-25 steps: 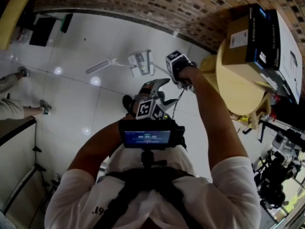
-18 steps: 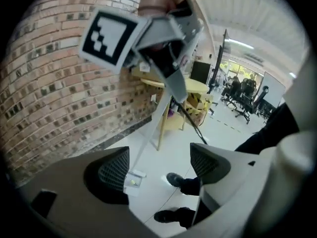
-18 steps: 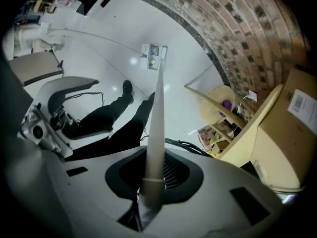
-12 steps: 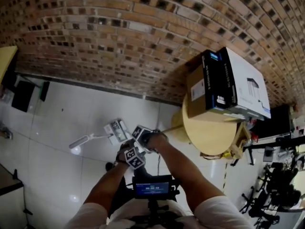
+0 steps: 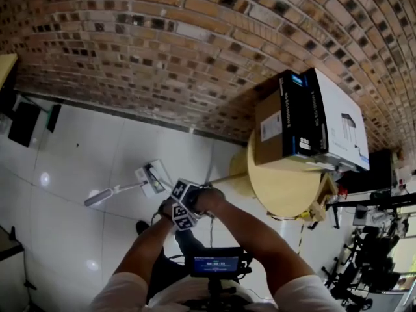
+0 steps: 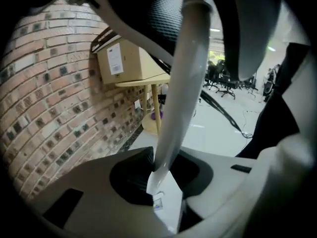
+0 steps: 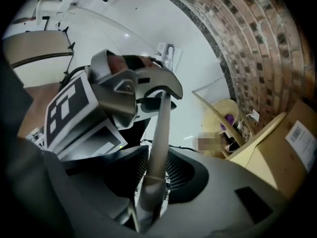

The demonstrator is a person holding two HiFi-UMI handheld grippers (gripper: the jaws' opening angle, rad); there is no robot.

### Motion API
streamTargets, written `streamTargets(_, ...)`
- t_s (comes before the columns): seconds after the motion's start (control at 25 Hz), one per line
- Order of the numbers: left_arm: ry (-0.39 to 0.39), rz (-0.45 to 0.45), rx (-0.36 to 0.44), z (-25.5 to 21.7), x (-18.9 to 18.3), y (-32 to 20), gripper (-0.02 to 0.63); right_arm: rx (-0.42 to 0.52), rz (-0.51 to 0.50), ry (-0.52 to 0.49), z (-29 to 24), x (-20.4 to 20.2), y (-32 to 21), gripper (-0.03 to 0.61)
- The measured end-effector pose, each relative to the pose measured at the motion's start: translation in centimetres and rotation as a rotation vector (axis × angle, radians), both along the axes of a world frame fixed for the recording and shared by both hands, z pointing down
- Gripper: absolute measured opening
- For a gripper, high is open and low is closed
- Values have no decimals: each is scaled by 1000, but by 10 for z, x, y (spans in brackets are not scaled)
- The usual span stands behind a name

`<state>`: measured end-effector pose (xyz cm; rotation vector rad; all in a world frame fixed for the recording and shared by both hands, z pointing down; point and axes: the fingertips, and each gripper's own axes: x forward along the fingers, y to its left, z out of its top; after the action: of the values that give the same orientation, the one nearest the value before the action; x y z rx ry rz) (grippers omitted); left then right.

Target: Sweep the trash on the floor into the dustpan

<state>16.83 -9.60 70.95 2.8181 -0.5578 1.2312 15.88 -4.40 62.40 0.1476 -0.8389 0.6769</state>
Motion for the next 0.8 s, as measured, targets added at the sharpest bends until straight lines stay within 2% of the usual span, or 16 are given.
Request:
streamTargets(0.12, -15, 27, 42, -5, 1, -8, 77, 13, -53, 0, 2, 0, -7, 107)
streamTargets(0.32, -42, 44, 109, 0, 7, -16, 74, 60, 28, -15, 3, 3, -21, 137)
streamTargets(0.44, -78, 77, 141, 4, 6, -10, 74, 109, 137, -64, 5, -4, -27, 137)
streamTargets(0.6, -71, 73, 131, 1, 4, -17, 74, 206, 335, -172, 0, -14, -55, 137)
streamTargets(0.72, -51, 64, 117, 1, 7, -18, 74, 299, 430, -277, -8, -14, -83, 137)
streamTargets(0.8, -44, 49, 107, 0, 8, -18, 74, 338, 507, -385, -17, -21, -98, 137)
